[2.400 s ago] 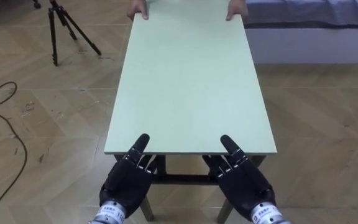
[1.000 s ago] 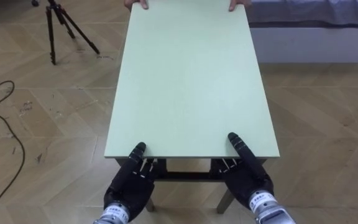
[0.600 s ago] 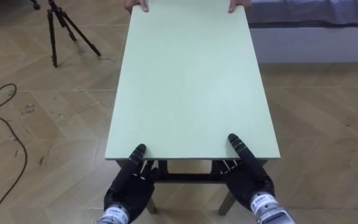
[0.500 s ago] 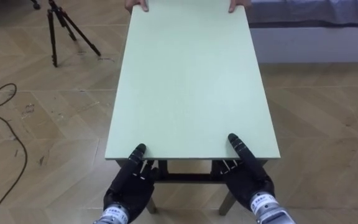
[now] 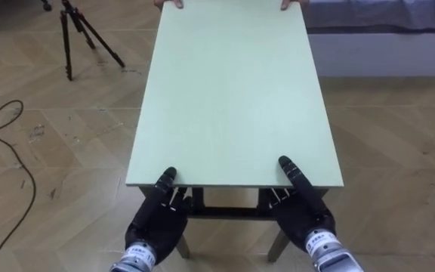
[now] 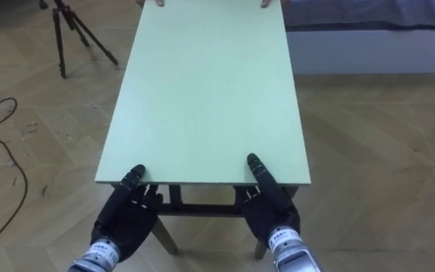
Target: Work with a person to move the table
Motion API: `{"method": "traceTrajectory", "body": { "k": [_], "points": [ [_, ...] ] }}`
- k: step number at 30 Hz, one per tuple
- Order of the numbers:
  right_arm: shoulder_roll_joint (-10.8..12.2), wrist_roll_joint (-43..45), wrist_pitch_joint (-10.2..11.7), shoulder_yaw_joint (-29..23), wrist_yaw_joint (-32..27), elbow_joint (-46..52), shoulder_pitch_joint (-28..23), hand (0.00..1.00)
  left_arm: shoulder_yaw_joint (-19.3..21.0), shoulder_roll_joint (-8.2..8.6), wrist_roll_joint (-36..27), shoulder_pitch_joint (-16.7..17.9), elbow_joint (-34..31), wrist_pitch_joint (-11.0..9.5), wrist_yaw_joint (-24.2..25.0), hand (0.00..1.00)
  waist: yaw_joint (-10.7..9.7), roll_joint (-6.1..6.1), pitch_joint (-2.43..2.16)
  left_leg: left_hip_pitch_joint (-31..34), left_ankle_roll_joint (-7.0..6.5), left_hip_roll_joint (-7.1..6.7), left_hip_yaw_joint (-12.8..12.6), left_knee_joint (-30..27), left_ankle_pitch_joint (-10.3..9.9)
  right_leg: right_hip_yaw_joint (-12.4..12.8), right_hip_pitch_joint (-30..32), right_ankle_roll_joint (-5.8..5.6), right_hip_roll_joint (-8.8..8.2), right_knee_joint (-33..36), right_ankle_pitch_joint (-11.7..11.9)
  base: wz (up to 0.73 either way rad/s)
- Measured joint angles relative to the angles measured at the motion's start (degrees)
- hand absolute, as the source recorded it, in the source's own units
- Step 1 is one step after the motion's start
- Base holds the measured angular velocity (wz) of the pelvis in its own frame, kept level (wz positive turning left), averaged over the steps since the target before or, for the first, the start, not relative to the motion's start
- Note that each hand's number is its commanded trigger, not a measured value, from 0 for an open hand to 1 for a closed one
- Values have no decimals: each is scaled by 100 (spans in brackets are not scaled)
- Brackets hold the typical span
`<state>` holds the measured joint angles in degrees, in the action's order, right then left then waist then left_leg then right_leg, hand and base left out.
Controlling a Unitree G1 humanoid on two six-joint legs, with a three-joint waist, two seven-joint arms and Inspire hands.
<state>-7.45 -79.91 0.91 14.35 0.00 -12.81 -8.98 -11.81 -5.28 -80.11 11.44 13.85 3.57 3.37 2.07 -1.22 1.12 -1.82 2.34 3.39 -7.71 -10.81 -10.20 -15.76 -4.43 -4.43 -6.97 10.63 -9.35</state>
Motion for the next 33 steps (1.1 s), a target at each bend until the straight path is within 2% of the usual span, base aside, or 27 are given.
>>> {"method": "traceTrajectory", "body": {
  "k": [4, 6, 23, 33],
  "points": [
    [-1, -77, 5, 4, 0, 437, -147, 100, 41, 10, 29, 176, -442, -39, 0, 100, 4, -11, -18, 52, 0, 0, -2, -11, 1, 0, 50, 0, 0, 11, 0, 0],
    [27, -91, 3, 13, 1, 594, -163, 100, 46, 21, 101, 209, -601, -150, 0, 100, 1, -11, -18, 45, 0, 0, -7, -11, 1, 2, 49, 0, -1, 11, 0, 0],
    [71, -130, 28, 17, 22, 694, -182, 100, 42, 69, 160, 209, -740, -278, 0, 100, -16, 9, -14, 50, 0, 0, -10, -5, 1, 6, 61, 0, -1, 10, 0, 0],
    [113, -143, 40, 39, 24, 796, -181, 100, -39, 55, 203, 265, -897, -493, 0, 100, -2, 85, -27, 126, -1, 0, -86, -6, 1, 103, 187, 1, -3, 29, 0, -4]
  ]
}}
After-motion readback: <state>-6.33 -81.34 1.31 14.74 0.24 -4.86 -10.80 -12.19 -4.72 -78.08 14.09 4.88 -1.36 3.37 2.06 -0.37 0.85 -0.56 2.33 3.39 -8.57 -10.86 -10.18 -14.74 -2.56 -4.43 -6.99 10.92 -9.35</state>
